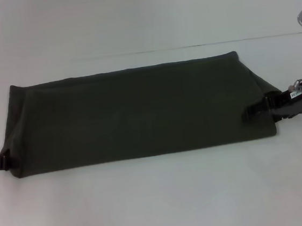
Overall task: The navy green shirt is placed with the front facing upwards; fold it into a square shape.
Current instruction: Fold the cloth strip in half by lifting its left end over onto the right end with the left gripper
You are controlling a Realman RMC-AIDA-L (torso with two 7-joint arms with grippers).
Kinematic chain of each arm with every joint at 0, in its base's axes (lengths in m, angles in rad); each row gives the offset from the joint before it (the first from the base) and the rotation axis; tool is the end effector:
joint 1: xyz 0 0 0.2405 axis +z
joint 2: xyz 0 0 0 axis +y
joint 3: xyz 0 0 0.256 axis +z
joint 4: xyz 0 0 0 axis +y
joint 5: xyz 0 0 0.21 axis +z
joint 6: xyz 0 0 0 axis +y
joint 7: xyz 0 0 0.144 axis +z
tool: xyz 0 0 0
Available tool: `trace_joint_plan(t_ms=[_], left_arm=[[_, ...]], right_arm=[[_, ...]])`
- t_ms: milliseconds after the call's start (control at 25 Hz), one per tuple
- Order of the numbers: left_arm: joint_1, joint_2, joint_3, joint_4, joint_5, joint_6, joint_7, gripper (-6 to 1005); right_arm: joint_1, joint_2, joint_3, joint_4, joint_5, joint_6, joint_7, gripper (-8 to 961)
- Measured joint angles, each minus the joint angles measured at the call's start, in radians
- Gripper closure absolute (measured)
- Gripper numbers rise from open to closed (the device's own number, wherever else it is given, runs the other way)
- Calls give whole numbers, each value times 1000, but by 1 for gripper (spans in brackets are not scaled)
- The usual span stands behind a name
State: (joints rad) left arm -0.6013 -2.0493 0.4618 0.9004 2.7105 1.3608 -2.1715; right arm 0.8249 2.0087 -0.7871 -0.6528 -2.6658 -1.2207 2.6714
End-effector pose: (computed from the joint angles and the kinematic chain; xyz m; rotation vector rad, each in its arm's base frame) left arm -0.3397 0.3556 0.0708 -2.1431 -1.4513 -0.0009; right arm 0.2644 0.4154 0.0135 -2.0828 1.6969 -0.0650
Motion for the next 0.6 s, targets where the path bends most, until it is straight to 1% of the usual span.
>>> trace_joint_plan(t_ms=[560,600], left_arm=[[0,0,0,0,0,1,1,993],[0,0,0,0,0,1,1,993]], right_arm=[[0,3,1,27,3,18,-8,65],[0,3,1,27,4,18,-8,108]])
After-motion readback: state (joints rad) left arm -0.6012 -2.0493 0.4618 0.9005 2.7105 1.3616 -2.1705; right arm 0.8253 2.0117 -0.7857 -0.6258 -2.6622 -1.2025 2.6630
